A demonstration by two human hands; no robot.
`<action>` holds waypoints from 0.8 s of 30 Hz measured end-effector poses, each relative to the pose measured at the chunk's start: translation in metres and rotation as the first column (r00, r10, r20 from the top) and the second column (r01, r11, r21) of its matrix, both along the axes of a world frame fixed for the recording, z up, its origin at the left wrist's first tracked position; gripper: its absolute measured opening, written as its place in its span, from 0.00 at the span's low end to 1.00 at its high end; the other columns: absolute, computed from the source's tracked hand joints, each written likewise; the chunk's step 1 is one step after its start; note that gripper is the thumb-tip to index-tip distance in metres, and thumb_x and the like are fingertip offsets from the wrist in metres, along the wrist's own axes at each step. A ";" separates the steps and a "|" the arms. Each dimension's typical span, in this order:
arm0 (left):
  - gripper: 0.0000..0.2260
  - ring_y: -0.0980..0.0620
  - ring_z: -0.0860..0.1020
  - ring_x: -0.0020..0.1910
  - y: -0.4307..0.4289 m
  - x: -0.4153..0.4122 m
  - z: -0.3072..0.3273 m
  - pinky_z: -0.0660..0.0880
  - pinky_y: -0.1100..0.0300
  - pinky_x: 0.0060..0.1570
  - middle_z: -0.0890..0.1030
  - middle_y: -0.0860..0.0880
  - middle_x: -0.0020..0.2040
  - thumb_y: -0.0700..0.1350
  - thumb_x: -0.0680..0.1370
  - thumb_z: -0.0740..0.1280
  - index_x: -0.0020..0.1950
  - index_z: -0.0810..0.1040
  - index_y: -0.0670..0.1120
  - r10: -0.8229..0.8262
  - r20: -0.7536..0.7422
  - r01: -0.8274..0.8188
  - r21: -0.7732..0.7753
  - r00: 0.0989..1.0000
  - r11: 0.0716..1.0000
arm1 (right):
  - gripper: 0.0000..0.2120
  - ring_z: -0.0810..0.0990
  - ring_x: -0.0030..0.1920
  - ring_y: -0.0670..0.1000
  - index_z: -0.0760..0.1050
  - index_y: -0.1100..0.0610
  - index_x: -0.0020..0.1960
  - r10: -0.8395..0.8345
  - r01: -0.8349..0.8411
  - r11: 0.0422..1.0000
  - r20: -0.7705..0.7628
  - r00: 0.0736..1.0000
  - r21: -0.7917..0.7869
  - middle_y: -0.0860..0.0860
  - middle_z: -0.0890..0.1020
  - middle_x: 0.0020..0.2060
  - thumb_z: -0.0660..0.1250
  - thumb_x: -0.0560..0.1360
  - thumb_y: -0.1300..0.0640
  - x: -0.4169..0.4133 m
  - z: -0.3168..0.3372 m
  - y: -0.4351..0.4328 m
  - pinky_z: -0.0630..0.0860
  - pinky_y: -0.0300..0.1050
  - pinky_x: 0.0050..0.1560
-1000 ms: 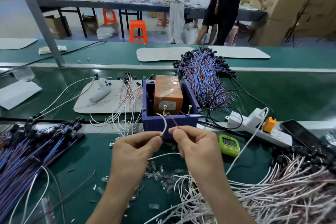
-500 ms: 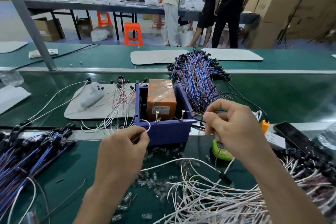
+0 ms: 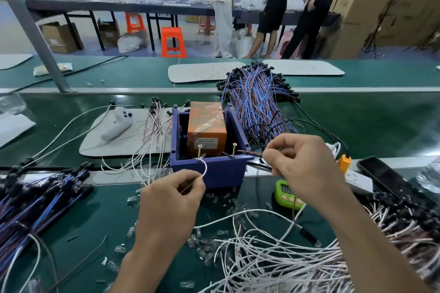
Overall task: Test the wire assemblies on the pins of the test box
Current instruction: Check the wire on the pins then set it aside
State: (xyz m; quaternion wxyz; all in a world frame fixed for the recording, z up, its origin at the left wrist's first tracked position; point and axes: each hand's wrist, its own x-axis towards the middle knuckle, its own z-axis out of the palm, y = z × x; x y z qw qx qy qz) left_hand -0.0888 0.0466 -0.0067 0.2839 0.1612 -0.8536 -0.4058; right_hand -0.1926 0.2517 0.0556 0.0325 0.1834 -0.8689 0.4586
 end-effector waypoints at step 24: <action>0.09 0.60 0.75 0.27 0.007 0.002 -0.003 0.69 0.69 0.27 0.82 0.50 0.31 0.40 0.78 0.73 0.43 0.88 0.54 -0.313 -0.150 0.347 0.407 0.938 0.845 | 0.07 0.71 0.30 0.53 0.83 0.49 0.48 0.247 -0.201 0.955 0.206 0.947 -0.219 0.50 0.80 0.27 0.69 0.80 0.58 0.005 -0.008 -0.007 0.71 0.46 0.36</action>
